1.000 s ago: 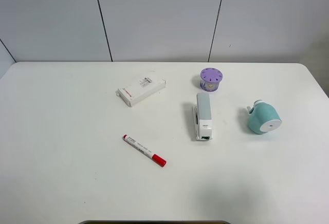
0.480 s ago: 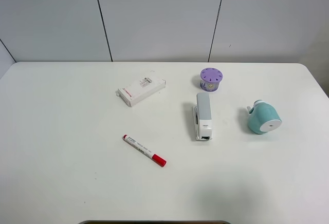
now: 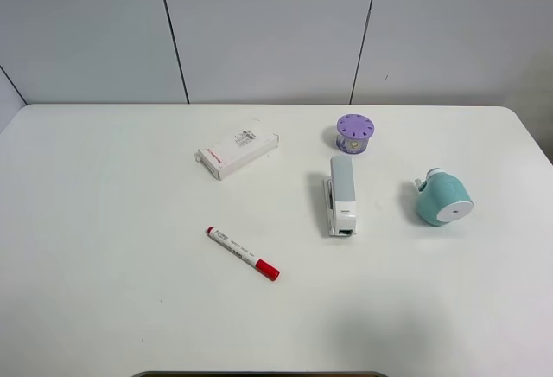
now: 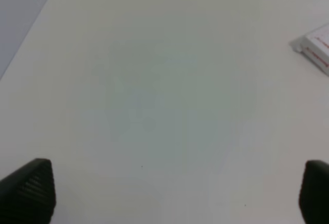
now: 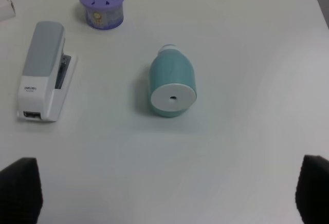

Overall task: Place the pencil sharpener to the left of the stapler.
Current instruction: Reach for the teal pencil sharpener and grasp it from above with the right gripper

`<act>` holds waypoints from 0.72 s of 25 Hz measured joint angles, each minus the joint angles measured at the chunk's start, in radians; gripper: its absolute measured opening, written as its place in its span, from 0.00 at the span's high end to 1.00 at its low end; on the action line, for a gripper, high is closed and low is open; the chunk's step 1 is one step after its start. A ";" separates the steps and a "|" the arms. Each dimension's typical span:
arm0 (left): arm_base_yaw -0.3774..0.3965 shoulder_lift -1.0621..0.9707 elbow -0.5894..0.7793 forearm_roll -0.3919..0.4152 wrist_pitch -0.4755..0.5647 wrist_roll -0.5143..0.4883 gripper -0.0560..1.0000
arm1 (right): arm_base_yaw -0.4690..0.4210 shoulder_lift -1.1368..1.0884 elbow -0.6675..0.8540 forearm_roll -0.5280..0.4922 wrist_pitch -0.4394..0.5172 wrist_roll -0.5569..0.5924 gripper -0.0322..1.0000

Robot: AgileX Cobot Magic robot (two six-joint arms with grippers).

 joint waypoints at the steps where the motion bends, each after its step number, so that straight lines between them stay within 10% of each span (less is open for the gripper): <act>1: 0.000 0.000 0.000 0.000 0.000 0.000 0.05 | 0.000 0.000 0.000 -0.007 -0.001 0.014 0.01; 18: 0.000 0.000 0.000 0.000 0.000 0.000 0.05 | 0.000 0.298 -0.003 -0.040 -0.002 0.116 0.01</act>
